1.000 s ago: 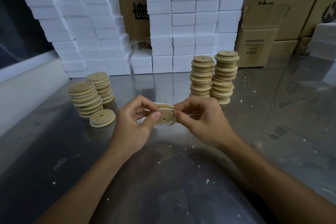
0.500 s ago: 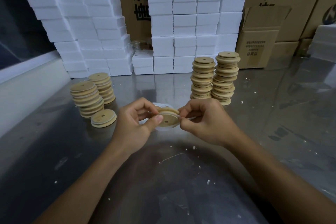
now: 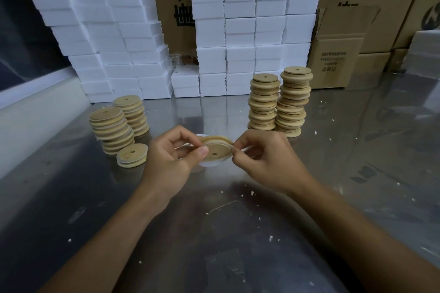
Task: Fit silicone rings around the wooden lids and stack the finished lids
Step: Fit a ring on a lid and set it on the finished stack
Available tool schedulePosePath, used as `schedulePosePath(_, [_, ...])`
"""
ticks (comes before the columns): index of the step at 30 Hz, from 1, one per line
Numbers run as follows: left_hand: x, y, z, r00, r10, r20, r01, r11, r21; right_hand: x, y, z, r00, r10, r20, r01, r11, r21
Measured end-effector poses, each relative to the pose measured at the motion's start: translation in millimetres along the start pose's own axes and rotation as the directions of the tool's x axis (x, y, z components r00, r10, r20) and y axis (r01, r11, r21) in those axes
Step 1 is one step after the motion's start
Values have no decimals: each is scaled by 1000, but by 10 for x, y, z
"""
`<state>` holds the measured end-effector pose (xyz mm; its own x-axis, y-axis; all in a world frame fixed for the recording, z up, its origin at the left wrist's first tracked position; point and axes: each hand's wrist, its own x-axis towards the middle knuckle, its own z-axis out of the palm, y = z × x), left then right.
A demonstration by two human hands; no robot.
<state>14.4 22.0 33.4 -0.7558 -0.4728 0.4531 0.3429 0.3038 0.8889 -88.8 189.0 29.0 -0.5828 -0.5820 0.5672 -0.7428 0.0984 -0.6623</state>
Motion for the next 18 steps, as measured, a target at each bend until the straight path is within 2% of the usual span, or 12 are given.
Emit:
schedulePosePath(3, [-12, -11, 5, 995, -103, 9, 103, 985, -137, -13, -3, 104, 995, 14, -102, -8, 998, 60])
schedulePosePath(5, [-16, -33, 4, 993, -117, 15, 118, 981, -152, -23, -18, 142, 992, 19, -125, -10, 997, 74])
schedulePosePath(8, [-9, -72, -2, 999, 30, 10, -30, 999, 37, -31, -54, 112, 995, -65, -71, 62, 997, -42])
schedulePosePath(11, [-7, -84, 34, 980, 191, 57, -199, 953, 227, -15, -82, 78, 980, -198, -5, 191, 950, -247])
schedulePosePath(14, [-27, -88, 71, 964, 247, 98, -265, 920, 289, -14, -98, 93, 968, -251, -1, 241, 930, -276])
schedulePosePath(18, [-26, -57, 77, 964, 266, 30, -265, 938, 224, -30, -84, 126, 976, -213, -44, 201, 961, -191])
